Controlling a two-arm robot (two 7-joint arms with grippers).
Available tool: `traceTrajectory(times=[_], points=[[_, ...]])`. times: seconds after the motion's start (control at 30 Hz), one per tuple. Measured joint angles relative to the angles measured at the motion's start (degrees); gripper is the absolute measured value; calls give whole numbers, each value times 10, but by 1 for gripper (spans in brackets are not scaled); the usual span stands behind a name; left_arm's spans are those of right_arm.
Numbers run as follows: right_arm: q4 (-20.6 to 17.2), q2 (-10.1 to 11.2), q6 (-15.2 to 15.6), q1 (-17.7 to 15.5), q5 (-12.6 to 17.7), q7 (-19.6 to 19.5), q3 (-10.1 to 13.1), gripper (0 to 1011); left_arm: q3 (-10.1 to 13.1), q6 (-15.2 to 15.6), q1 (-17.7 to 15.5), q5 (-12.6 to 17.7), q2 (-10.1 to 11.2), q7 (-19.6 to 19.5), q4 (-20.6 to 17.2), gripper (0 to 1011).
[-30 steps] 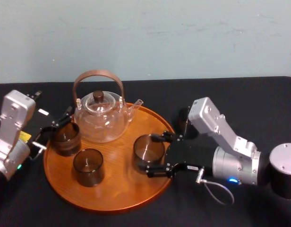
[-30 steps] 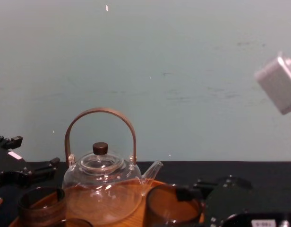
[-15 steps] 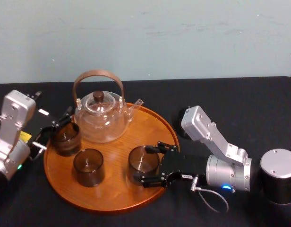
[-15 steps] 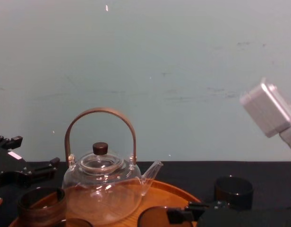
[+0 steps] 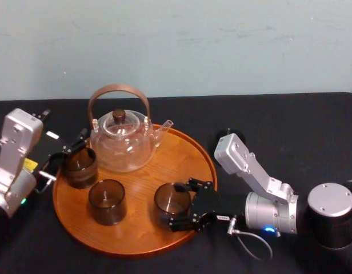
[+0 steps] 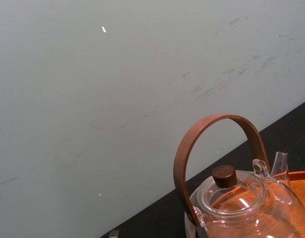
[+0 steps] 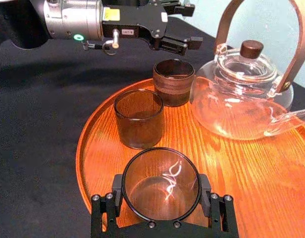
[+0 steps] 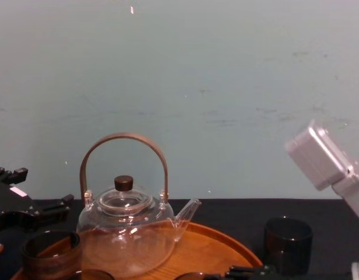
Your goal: Pick up the glass from the table and place it on the tray.
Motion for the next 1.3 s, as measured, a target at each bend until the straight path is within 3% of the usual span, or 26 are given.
traceTrajectory(times=[0.7,0.87,1.3], points=[[6,-1,-1,1,-4,-8,-4,912,0,0,0,0,0,0,0,1001],[6,-1,-1,1,-4,-8,-4,998,0,0,0,0,0,0,0,1001],[6,-1,-1,1,-3,-7,-3,1002,0,0,0,0,0,0,0,1001]])
